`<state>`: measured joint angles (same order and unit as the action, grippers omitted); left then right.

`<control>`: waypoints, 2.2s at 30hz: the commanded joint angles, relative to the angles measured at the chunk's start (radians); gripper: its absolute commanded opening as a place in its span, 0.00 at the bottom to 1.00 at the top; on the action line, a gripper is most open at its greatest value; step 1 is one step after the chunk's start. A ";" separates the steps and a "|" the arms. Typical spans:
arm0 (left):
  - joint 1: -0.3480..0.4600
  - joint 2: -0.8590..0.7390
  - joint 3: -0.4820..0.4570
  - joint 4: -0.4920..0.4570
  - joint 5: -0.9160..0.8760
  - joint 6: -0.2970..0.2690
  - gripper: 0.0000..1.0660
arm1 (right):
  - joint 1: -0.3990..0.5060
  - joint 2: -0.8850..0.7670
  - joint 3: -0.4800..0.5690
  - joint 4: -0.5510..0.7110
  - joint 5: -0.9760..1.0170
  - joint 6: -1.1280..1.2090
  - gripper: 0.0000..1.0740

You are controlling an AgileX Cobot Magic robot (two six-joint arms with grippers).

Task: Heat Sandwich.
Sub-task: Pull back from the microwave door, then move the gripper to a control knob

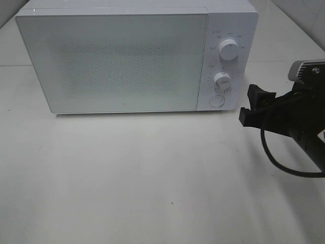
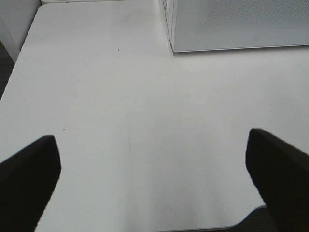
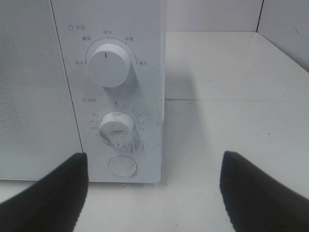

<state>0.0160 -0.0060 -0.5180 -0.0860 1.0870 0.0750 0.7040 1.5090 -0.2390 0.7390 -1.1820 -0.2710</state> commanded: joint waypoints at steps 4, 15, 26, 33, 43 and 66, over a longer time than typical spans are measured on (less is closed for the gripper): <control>0.001 -0.014 -0.001 -0.009 -0.015 -0.003 0.94 | 0.105 0.080 -0.068 0.095 -0.029 -0.038 0.69; 0.001 -0.014 -0.001 -0.009 -0.015 -0.003 0.94 | 0.148 0.127 -0.105 0.137 -0.025 -0.050 0.69; 0.001 -0.014 -0.001 -0.009 -0.015 -0.003 0.94 | 0.113 0.212 -0.138 0.133 -0.029 -0.045 0.69; 0.001 -0.014 -0.001 -0.009 -0.015 -0.003 0.94 | 0.060 0.255 -0.186 0.090 -0.023 -0.023 0.69; 0.001 -0.014 -0.001 -0.009 -0.015 -0.003 0.94 | -0.027 0.330 -0.286 -0.025 0.026 -0.023 0.69; 0.001 -0.014 -0.001 -0.009 -0.015 -0.003 0.94 | -0.146 0.494 -0.504 -0.082 0.082 -0.023 0.69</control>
<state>0.0160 -0.0060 -0.5180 -0.0860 1.0870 0.0750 0.5660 2.0030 -0.7330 0.6670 -1.0940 -0.3040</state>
